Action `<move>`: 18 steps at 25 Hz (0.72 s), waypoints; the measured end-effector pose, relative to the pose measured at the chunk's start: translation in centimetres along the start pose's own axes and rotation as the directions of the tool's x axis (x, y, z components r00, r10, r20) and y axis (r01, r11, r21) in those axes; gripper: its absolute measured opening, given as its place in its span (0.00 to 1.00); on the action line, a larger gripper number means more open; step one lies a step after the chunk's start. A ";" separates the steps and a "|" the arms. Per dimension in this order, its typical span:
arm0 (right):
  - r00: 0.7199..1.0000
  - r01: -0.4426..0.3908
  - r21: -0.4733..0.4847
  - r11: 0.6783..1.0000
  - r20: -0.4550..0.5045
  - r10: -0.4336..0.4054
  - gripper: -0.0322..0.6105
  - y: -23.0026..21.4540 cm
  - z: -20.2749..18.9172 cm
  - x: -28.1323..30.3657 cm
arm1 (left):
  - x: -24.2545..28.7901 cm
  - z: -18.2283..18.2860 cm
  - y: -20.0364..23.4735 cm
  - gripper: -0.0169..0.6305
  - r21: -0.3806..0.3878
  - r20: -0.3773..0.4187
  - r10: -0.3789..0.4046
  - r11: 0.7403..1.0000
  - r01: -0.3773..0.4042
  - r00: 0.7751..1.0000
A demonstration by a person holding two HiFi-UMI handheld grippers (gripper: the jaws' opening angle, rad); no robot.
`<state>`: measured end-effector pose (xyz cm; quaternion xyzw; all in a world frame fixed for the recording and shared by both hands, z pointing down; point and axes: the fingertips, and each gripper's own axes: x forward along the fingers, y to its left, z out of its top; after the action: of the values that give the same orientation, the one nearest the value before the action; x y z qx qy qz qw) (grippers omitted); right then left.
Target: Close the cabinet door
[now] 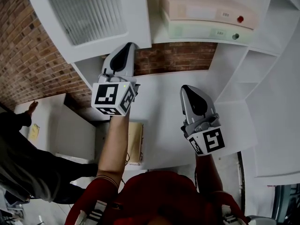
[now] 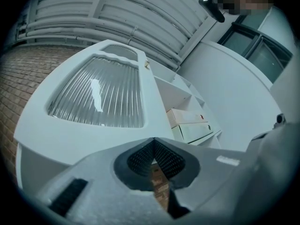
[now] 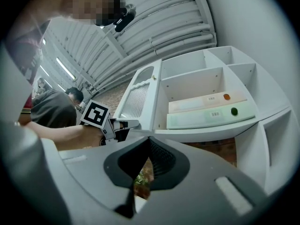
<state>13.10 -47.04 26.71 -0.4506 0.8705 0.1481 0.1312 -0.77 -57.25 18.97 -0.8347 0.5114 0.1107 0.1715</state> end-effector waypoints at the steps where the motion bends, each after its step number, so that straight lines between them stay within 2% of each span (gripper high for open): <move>1: 1.000 0.005 0.001 1.000 0.000 -0.005 0.07 -0.2 0.0 -0.2 | 0.1 0.0 0.1 0.02 0.000 -0.001 0.005 1.000 -0.005 1.000; 18: 1.000 0.016 0.017 1.000 0.005 -0.016 0.07 -0.5 0.2 -0.7 | -0.1 -1.5 0.3 0.02 -0.030 -0.049 0.016 0.999 -0.018 0.999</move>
<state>13.87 -46.69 26.67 -0.4562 0.8677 0.1409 0.1385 -1.08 -57.89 20.29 -0.8352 0.5209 0.0996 0.1455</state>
